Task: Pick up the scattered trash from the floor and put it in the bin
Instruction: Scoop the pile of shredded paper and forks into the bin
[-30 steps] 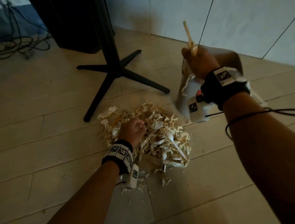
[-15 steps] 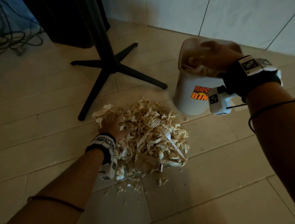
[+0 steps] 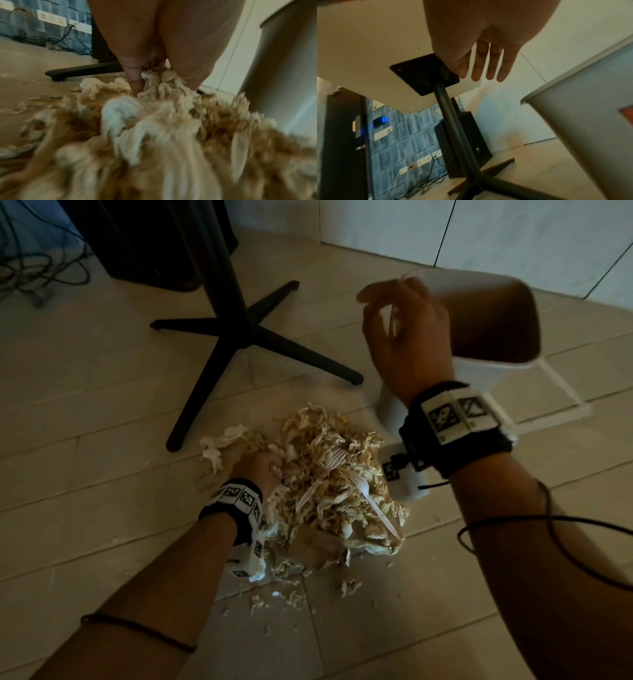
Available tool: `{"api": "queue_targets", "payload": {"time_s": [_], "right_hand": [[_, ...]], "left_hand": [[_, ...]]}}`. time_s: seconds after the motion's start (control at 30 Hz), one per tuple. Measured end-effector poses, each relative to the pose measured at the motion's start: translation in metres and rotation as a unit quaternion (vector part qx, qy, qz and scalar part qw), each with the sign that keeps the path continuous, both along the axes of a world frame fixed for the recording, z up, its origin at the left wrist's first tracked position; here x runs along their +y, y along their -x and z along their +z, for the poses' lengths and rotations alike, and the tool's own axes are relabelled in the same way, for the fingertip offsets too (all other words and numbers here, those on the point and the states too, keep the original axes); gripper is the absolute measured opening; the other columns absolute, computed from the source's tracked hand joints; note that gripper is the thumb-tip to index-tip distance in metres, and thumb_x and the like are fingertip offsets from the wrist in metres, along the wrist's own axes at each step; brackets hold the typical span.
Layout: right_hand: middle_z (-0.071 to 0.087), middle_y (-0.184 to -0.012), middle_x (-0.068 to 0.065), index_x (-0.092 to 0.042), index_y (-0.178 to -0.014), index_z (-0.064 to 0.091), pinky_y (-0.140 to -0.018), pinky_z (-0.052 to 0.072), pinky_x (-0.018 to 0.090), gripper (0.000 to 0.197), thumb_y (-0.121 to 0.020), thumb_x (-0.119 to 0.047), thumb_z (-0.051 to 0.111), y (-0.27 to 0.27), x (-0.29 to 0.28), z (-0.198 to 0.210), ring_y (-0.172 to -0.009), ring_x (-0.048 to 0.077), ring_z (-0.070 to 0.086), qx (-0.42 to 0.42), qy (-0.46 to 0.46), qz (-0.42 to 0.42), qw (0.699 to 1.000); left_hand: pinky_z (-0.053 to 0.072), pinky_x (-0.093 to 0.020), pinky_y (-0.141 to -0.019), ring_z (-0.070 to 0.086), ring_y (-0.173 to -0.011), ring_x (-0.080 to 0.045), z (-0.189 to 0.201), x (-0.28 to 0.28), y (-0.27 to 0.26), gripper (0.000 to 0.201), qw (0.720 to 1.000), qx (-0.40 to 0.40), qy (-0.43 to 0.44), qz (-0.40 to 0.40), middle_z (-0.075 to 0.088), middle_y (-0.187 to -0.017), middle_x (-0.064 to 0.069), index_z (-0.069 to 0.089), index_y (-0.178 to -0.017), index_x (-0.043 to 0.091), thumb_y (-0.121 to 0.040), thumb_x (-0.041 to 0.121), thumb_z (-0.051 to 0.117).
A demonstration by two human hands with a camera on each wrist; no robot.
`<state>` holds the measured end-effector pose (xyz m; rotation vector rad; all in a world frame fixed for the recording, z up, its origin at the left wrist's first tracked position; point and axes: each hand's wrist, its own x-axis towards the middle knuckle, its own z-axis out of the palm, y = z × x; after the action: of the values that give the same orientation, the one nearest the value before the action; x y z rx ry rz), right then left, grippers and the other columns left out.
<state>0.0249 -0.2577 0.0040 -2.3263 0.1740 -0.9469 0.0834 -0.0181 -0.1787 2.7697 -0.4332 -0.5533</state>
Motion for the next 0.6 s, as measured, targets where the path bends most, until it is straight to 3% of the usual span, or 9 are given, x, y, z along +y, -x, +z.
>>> {"api": "queue_targets", "payload": {"time_s": [0.1, 0.17, 0.23, 0.3, 0.4, 0.43, 0.5, 0.53, 0.6], "right_hand": [[0.062, -0.102, -0.002, -0.019, -0.104, 0.069, -0.081, 0.052, 0.029, 0.02, -0.091, -0.023, 0.054, 0.0, 0.028, -0.019, -0.092, 0.011, 0.059, 0.01, -0.043, 0.071, 0.997], [0.057, -0.11, -0.002, -0.025, -0.114, 0.065, -0.081, 0.05, 0.027, 0.027, -0.091, -0.037, 0.059, -0.001, 0.042, -0.032, -0.098, 0.01, 0.058, 0.1, -0.097, 0.116, 0.983], [0.049, -0.126, -0.003, -0.033, -0.129, 0.054, -0.082, 0.041, 0.018, 0.046, -0.087, -0.053, 0.061, 0.0, 0.052, -0.043, -0.112, 0.01, 0.051, 0.21, -0.143, 0.15, 0.955], [0.04, -0.139, -0.004, -0.037, -0.137, 0.045, -0.08, 0.034, 0.012, 0.061, -0.083, -0.059, 0.062, 0.002, 0.058, -0.051, -0.118, 0.009, 0.044, 0.273, -0.208, 0.17, 0.924], [0.035, -0.145, -0.002, -0.041, -0.141, 0.038, -0.093, 0.041, 0.023, 0.068, -0.081, -0.061, 0.063, 0.002, 0.061, -0.059, -0.125, 0.012, 0.043, 0.294, -0.288, 0.177, 0.894], [0.039, -0.144, -0.002, -0.041, -0.142, 0.036, -0.097, 0.044, 0.027, 0.069, -0.081, -0.06, 0.064, 0.003, 0.062, -0.06, -0.126, 0.013, 0.046, 0.291, -0.318, 0.183, 0.883], [0.052, -0.131, -0.004, -0.035, -0.143, 0.037, -0.093, 0.051, 0.025, 0.065, -0.085, -0.049, 0.066, 0.006, 0.066, -0.061, -0.115, 0.008, 0.056, 0.269, -0.409, 0.206, 0.848], [0.058, -0.124, -0.004, -0.031, -0.142, 0.039, -0.09, 0.053, 0.025, 0.062, -0.087, -0.04, 0.067, 0.007, 0.068, -0.062, -0.109, 0.007, 0.06, 0.251, -0.462, 0.215, 0.823], [0.064, -0.119, 0.004, -0.025, -0.137, 0.046, -0.093, 0.055, 0.036, 0.058, -0.085, -0.027, 0.072, 0.009, 0.068, -0.064, -0.108, 0.018, 0.065, 0.21, -0.564, 0.229, 0.765]], "left_hand": [[0.054, -0.032, -0.069, 0.061, -0.075, -0.021, 0.023, -0.005, 0.001, 0.012, 0.995, -0.022, 0.094, 0.032, 0.067, -0.1, -0.003, 0.068, -0.093, 0.026, -0.082, 0.022, 0.069], [0.053, -0.029, -0.069, 0.06, -0.076, -0.017, 0.042, -0.009, 0.004, 0.014, 0.986, -0.036, 0.158, 0.031, 0.067, -0.099, 0.002, 0.07, -0.094, 0.027, -0.081, 0.022, 0.069], [0.054, -0.025, -0.068, 0.062, -0.08, -0.013, 0.063, -0.014, 0.01, 0.017, 0.971, -0.041, 0.234, 0.027, 0.067, -0.099, 0.007, 0.071, -0.096, 0.026, -0.08, 0.019, 0.07], [0.054, -0.021, -0.071, 0.064, -0.084, -0.012, 0.081, -0.02, 0.015, 0.02, 0.952, -0.052, 0.3, 0.015, 0.069, -0.098, 0.005, 0.07, -0.101, 0.023, -0.082, 0.017, 0.07], [0.051, -0.018, -0.075, 0.064, -0.088, -0.009, 0.098, -0.03, 0.022, 0.026, 0.932, -0.065, 0.357, 0.021, 0.069, -0.1, 0.003, 0.066, -0.112, 0.02, -0.086, 0.025, 0.069], [0.053, -0.023, -0.076, 0.065, -0.088, -0.009, 0.103, -0.034, 0.023, 0.024, 0.923, -0.06, 0.38, 0.031, 0.069, -0.1, 0.004, 0.066, -0.109, 0.021, -0.085, 0.028, 0.069], [0.057, -0.031, -0.08, 0.066, -0.091, -0.009, 0.109, -0.042, 0.027, 0.025, 0.904, -0.056, 0.422, 0.048, 0.07, -0.101, 0.005, 0.067, -0.106, 0.022, -0.082, 0.027, 0.071], [0.057, -0.031, -0.081, 0.066, -0.093, -0.008, 0.112, -0.047, 0.03, 0.026, 0.896, -0.059, 0.438, 0.048, 0.069, -0.102, 0.005, 0.067, -0.106, 0.021, -0.08, 0.023, 0.072], [0.055, -0.025, -0.081, 0.064, -0.092, -0.006, 0.116, -0.054, 0.039, 0.026, 0.886, -0.082, 0.455, 0.03, 0.067, -0.101, 0.006, 0.065, -0.103, 0.019, -0.079, 0.016, 0.073]]}}
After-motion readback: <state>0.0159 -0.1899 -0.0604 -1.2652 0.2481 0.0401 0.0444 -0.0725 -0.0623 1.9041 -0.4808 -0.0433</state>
